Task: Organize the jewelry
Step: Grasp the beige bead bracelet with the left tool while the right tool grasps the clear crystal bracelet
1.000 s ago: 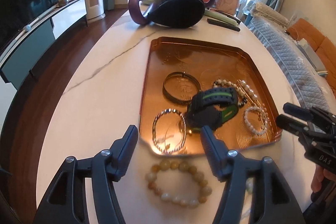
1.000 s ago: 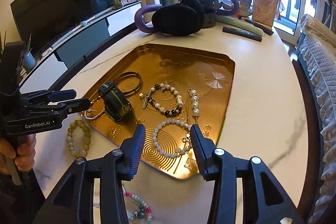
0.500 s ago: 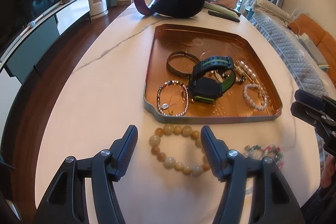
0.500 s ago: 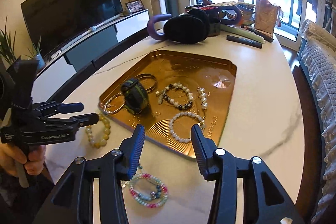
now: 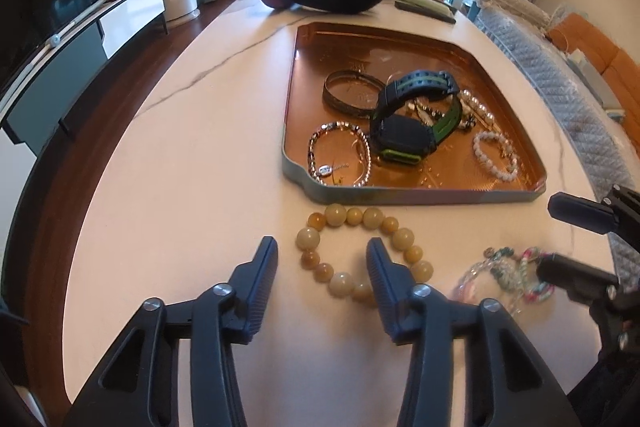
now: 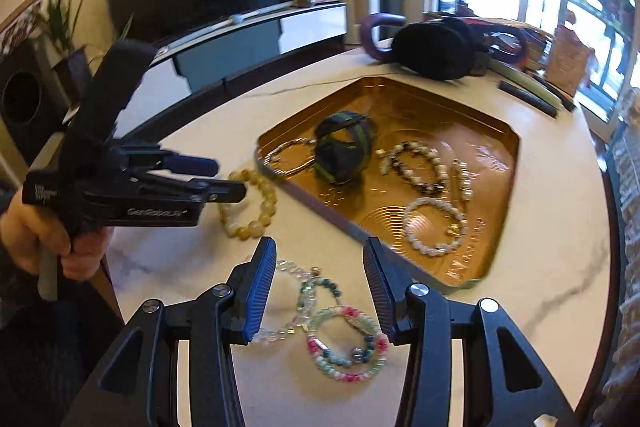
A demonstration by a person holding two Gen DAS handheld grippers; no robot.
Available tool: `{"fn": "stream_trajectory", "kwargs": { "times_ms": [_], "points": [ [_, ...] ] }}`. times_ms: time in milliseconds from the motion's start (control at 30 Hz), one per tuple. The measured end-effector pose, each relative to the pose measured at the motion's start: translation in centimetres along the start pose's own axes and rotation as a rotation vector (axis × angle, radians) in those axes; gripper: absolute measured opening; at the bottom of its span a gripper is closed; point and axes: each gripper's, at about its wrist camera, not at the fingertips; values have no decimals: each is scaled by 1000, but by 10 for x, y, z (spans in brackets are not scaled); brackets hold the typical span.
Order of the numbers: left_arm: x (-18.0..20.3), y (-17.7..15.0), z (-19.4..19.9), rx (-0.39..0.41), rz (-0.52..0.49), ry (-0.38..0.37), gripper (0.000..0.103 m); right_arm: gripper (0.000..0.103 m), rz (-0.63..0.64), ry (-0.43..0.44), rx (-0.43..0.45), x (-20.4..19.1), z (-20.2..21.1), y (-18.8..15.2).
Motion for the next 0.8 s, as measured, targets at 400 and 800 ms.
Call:
{"fn": "stream_trajectory", "kwargs": {
  "times_ms": [400, 800],
  "points": [
    [7, -2, -5, 10, -32, 55, 21, 37, 68, 34, -72, -31, -32, -12],
    [13, -7, -1, 5, -26, 58, 17, 7, 6, -65, -79, -21, -41, -9]
  ]
}}
Point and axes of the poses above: each gripper's, at about its wrist camera, not at the fingertips, and z roughly against the way its jaws point, x to its right, y to its top, and after that the axes turned 8 degrees about -z, right-handed
